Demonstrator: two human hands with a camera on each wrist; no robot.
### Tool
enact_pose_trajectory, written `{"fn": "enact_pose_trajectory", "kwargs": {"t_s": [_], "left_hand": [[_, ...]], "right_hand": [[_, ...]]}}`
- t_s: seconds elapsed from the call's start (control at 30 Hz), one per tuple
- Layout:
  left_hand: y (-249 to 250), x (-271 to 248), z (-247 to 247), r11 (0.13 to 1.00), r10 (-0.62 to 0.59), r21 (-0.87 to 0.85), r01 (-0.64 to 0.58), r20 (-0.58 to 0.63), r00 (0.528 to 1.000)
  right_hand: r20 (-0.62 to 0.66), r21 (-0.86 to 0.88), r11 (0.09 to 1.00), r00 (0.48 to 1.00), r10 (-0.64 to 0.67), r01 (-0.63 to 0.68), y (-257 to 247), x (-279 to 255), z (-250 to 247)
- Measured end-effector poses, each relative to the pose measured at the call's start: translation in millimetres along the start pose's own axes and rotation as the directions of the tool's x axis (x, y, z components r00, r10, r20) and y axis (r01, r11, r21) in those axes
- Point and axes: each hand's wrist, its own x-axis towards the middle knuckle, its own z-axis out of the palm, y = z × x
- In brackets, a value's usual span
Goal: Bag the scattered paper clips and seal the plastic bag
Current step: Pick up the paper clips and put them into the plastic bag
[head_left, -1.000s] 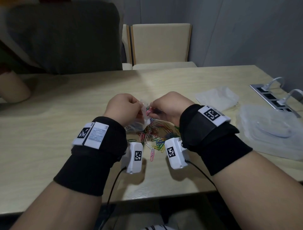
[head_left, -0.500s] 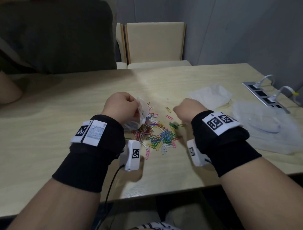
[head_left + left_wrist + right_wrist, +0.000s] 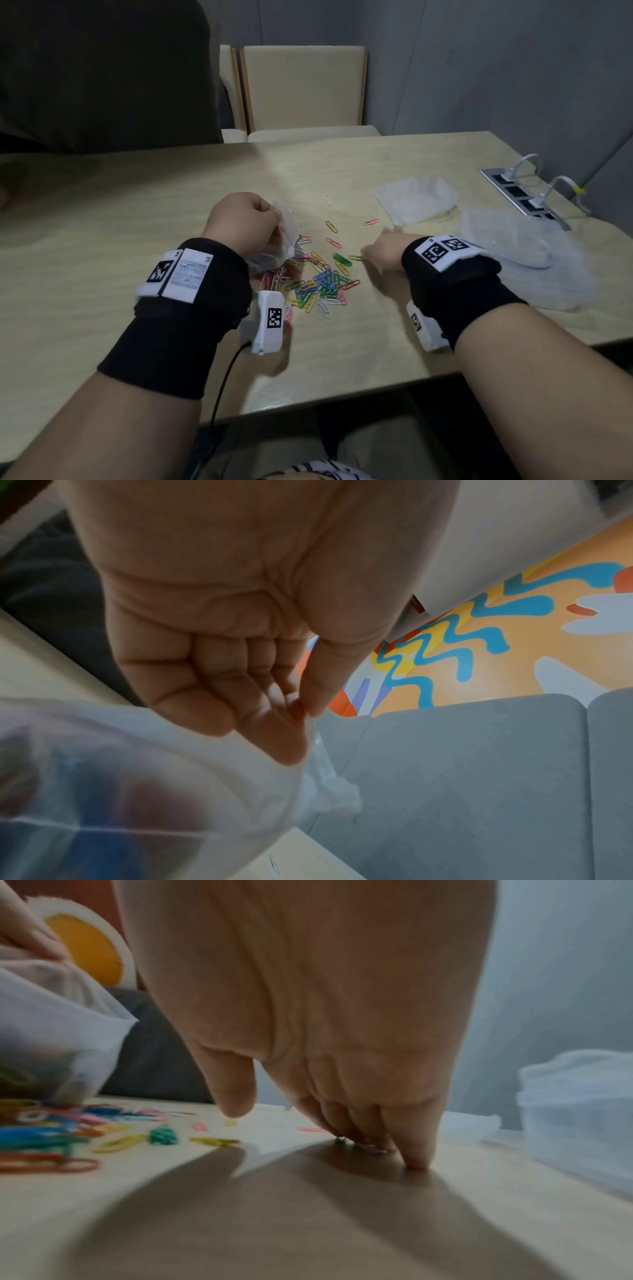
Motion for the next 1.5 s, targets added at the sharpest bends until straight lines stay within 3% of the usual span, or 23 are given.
{"fn": "enact_pose_trajectory", "kwargs": {"t_s": [0.13,0.27,0.37,0.47,0.77,1.0,1.1,1.23,1.5], "left_hand": [[1.7,0.7,-0.4,1.0,-0.002,-0.007,0.002,0.004,1.0],[3.3,1.0,-0.2,1.0,-0.006,-0.016,0.006,0.005,1.0],[2.8,0.7,-2.3,1.0,-0.022,-0.02,0.022,0.006,1.0],[0.9,0.7,-6.5,0.999,-0.035,-0.029,0.035,0.012,0.999],[-8.3,3.0,-18.0,0.996,-0.078,-0.05,0.076,-0.031,0.997],[-6.3,6.0,-16.9,0.992,-0.097,-0.091,0.093,-0.045,0.994],[-5.9,5.6,-17.1,0.992,-0.097,-0.089,0.093,-0.049,0.994],[-9.4,4.6,-19.0,0.991,-0.099,-0.098,0.093,-0.057,0.993],[-10.6,1.2,-21.3,0.993,-0.092,-0.085,0.087,-0.054,0.994]], "right_hand": [[0.003,0.034,0.997,0.998,-0.069,0.069,-25.7,-11.1,8.1],[0.105,0.075,0.983,0.979,-0.177,0.17,-37.2,-11.2,4.6],[0.006,0.067,0.984,0.986,-0.166,0.165,-34.1,-4.2,-8.2],[-0.057,-0.069,0.989,0.989,-0.134,0.13,-28.3,8.1,-18.9],[-0.023,-0.153,0.965,0.975,-0.219,0.213,-47.1,28.1,-5.6],[0.067,-0.085,0.927,0.931,-0.359,0.364,-47.2,7.5,-3.2],[0.033,-0.13,0.945,0.954,-0.297,0.299,-42.0,-6.5,-11.7],[0.1,-0.264,0.948,0.983,-0.156,0.178,-42.5,-19.8,-7.3],[0.051,-0.179,0.925,0.943,-0.33,0.334,-74.1,-10.5,10.7]]}}
